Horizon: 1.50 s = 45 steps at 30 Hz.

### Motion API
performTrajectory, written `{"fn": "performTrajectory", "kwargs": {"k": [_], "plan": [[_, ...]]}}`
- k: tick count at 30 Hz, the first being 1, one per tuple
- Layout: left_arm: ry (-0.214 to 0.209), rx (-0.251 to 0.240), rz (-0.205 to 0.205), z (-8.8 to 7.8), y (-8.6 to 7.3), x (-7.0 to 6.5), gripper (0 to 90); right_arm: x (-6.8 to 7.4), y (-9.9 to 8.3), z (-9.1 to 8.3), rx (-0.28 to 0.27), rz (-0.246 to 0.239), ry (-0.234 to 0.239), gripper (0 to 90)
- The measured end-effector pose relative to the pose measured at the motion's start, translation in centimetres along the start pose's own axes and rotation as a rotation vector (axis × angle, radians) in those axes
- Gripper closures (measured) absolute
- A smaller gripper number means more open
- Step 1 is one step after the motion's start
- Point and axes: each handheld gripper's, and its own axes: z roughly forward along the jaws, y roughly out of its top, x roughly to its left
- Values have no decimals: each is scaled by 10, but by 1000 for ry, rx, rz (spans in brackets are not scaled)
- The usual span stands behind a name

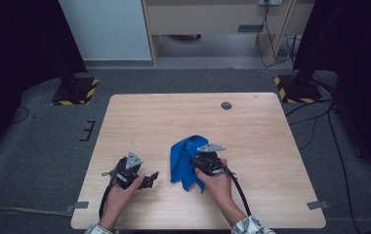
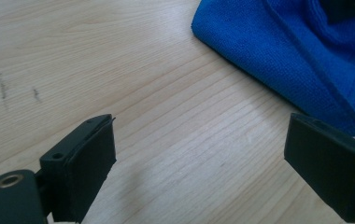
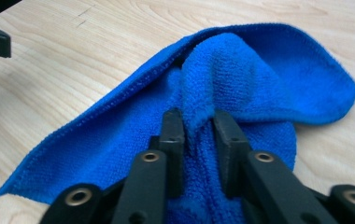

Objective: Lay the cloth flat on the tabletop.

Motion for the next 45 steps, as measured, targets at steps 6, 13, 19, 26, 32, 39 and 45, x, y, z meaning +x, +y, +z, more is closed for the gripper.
{"fn": "performTrajectory", "kwargs": {"k": [6, 13, 19, 26, 32, 39, 45], "plan": [[-10, -3, 15, 1, 4, -8, 88, 1, -5, -11, 24, -80, 4, 421], [-6, -11, 13, -1, 4, -12, 90, -1, -3, -32, 4, -124, 7, 262], [-14, -17, 9, 0, 5, -20, 104, -16, 3, -49, -26, -131, 22, 406], [-46, -28, 40, 2, 8, -33, 117, -30, 4, -57, -62, -128, 20, 592], [-57, -11, 54, 8, 8, -39, 132, -44, -3, -43, -30, -119, -26, 714], [-71, -17, 68, 9, 9, -45, 138, -42, -6, -41, -23, -124, -10, 741], [-104, 1, 81, 14, 8, -49, 150, -38, -11, -33, 22, -138, -5, 774]]}}
